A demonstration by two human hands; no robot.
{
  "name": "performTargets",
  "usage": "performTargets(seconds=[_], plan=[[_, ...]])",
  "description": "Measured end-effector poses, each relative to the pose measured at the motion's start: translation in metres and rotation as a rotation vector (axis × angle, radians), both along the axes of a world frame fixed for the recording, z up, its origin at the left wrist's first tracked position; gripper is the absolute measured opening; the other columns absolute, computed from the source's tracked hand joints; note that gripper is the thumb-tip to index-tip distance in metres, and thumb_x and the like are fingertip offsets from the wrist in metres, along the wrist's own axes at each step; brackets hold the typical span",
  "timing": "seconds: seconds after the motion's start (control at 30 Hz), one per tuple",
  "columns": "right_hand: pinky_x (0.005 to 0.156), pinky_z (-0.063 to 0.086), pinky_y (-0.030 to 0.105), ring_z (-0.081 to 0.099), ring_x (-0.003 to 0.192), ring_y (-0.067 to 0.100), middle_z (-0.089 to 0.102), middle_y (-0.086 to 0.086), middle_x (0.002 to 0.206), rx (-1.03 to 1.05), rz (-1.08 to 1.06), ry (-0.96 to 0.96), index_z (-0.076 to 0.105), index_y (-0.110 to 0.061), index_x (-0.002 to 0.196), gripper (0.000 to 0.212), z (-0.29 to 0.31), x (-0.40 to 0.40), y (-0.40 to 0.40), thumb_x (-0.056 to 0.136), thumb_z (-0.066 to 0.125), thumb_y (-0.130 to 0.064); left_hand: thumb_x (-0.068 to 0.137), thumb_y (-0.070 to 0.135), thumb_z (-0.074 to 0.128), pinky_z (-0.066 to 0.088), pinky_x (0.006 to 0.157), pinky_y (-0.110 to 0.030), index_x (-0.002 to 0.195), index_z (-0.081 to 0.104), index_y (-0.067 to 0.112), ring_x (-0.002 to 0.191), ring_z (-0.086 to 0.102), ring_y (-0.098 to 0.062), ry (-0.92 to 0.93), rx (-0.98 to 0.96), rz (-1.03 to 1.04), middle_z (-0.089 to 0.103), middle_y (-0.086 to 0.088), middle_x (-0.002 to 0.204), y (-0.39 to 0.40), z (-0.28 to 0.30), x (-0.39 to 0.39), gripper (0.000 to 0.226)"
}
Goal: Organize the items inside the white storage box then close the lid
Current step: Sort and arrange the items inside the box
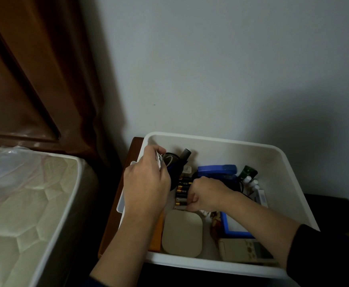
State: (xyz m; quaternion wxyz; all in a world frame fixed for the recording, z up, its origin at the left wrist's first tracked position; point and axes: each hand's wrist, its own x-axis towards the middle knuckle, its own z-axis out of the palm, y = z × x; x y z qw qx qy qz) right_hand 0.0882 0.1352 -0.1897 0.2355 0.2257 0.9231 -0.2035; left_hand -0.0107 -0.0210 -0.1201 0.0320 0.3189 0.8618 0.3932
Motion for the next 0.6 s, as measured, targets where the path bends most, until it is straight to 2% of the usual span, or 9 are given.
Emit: performTargets(seconds=[0.17,0.37,0.5,0.6], plan=[[0.089,0.062,0.04,0.072,0.093,0.011,0.078,-0.01,0.098,0.046,-0.033,-0.006,0.081,-0.024,0.104,0.018,-0.006,0.001,0.002,0.09,0.079,-0.036,0.102,0.016,0.055,0.056,0.087,-0.052,0.116,0.052,0.03,0.086,0.068,-0.027,-0.024,0.001,-0.001,0.073,0.0,0.093,0.0,0.001,0.0,0.02],[0.081,0.063,0.037,0.071,0.084,0.007,0.076,-0.013,0.09,0.223,-0.112,0.077,0.078,-0.029,0.098,0.011,0.015,0.022,0.02,0.097,0.068,-0.034,0.102,0.016,0.053,0.057,0.086,-0.053,0.116,0.051,0.031,0.082,0.067,-0.026,-0.022,-0.003,-0.008,0.07,0.001,0.09,-0.001,0.002,-0.001,0.021],[0.08,0.059,0.032,0.07,0.088,0.012,0.073,-0.009,0.095,0.346,-0.002,-0.027,0.074,-0.028,0.103,0.013,0.022,0.035,0.009,0.096,0.067,-0.038,0.102,0.019,0.054,0.058,0.087,-0.055,0.118,0.05,0.032,0.087,0.069,-0.027,-0.036,-0.011,-0.009,0.072,-0.002,0.096,-0.001,0.002,-0.001,0.021],[0.074,0.05,0.032,0.07,0.094,0.022,0.069,0.001,0.099,0.466,0.096,-0.153,0.066,-0.022,0.1,0.015,0.012,0.036,-0.014,0.097,0.066,-0.037,0.103,0.018,0.053,0.058,0.089,-0.054,0.121,0.051,0.031,0.09,0.07,-0.027,-0.047,-0.013,-0.019,0.072,-0.003,0.099,-0.001,0.003,0.0,0.022]])
